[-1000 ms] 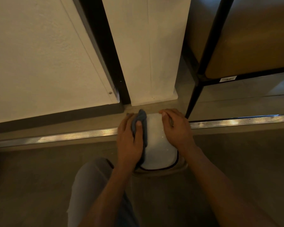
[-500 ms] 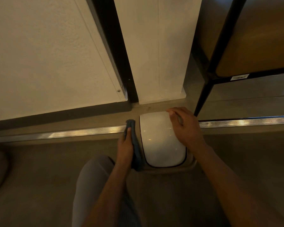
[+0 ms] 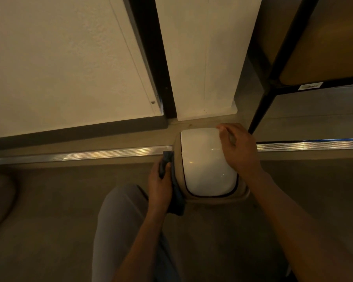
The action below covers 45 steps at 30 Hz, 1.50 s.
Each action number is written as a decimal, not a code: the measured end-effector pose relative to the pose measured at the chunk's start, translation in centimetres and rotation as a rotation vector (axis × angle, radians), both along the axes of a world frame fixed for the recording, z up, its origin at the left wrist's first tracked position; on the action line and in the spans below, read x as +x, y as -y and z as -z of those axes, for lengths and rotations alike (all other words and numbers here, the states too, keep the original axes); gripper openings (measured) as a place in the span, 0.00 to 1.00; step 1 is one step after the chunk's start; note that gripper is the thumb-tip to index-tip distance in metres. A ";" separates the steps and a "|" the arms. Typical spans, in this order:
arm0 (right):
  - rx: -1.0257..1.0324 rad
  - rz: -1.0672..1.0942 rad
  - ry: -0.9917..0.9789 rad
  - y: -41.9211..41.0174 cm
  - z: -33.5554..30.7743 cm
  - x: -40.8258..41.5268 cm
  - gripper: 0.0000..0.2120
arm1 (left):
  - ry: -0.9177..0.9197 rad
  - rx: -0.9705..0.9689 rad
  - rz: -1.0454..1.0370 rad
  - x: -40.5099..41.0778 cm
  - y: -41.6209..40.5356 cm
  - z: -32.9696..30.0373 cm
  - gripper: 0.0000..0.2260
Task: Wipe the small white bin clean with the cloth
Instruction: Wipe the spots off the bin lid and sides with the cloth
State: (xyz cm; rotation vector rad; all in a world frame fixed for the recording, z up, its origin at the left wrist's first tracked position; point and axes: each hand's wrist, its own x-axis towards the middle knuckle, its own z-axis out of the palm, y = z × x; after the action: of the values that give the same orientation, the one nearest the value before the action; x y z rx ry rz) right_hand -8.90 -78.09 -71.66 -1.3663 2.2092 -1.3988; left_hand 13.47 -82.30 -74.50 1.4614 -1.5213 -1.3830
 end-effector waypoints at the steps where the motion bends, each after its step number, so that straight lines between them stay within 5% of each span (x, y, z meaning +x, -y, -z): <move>1: 0.000 -0.011 -0.002 -0.1 -0.1 -0.1 0.16 | 0.029 -0.025 0.012 0.1 0.5 0.3 0.13; 8: 0.007 -0.014 -0.038 -0.1 -0.2 0.0 0.14 | 0.140 -0.147 0.084 -2.8 6.8 0.0 0.13; 16: 0.001 -0.034 -0.059 -0.1 -0.1 -0.1 0.14 | 0.166 -0.258 0.069 1.3 0.9 2.8 0.13; 24: 0.001 -0.025 -0.011 -0.1 -0.2 0.0 0.13 | 0.236 -0.268 0.118 -3.6 8.3 0.6 0.14; 34: -0.019 -0.006 -0.013 -0.2 -0.1 0.1 0.13 | 0.213 -0.256 0.022 1.1 -1.1 1.5 0.13; 45: -0.028 0.029 -0.009 0.0 -0.1 0.4 0.12 | 0.229 -0.241 0.094 -3.3 6.7 0.7 0.14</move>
State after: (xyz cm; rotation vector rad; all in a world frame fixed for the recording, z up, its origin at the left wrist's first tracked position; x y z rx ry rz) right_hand -8.48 -78.05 -71.52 -1.3576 2.2315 -1.4418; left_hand 10.14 -89.04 -75.18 1.4496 -1.8503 -1.0665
